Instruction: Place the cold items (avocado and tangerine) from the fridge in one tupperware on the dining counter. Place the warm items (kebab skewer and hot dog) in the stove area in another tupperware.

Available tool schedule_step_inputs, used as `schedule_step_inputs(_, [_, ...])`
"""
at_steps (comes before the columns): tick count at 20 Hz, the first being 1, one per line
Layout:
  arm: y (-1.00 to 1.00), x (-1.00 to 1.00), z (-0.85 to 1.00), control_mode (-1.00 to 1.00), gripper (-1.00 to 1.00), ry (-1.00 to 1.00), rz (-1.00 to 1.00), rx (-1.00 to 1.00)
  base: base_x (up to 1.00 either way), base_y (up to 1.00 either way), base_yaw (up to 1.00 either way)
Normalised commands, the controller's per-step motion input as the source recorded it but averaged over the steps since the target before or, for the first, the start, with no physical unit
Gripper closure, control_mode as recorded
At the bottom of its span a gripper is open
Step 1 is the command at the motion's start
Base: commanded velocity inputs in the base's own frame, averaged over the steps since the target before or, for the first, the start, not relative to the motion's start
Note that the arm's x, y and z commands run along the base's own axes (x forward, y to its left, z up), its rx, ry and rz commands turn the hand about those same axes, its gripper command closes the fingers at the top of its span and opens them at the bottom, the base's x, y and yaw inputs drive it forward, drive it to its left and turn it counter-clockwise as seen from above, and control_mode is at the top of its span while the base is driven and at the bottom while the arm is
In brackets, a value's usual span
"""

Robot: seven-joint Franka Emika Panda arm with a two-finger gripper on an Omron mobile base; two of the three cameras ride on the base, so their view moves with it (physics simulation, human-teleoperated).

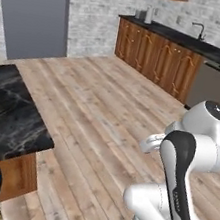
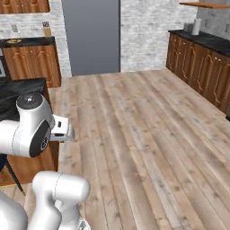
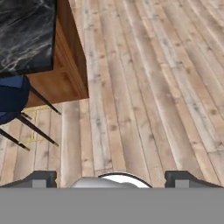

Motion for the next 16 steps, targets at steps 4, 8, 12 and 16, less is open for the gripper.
schedule_step_inputs(4, [0.00, 0.00, 0.00, 1.00, -1.00, 0.00, 0.00, 0.00, 1.00, -0.51, 0.37])
schedule_step_inputs(8, [0.00, 0.00, 0.00, 1.00, -1.00, 0.00, 0.00, 0.00, 1.00, -0.55, 0.38])
schedule_step_inputs(12, [0.00, 0.00, 0.00, 1.00, -1.00, 0.00, 0.00, 0.00, 1.00, -0.80, 0.24])
schedule_step_inputs(16, [0.00, 0.00, 0.00, 1.00, -1.00, 0.00, 0.00, 0.00, 1.00, -0.67, 0.30])
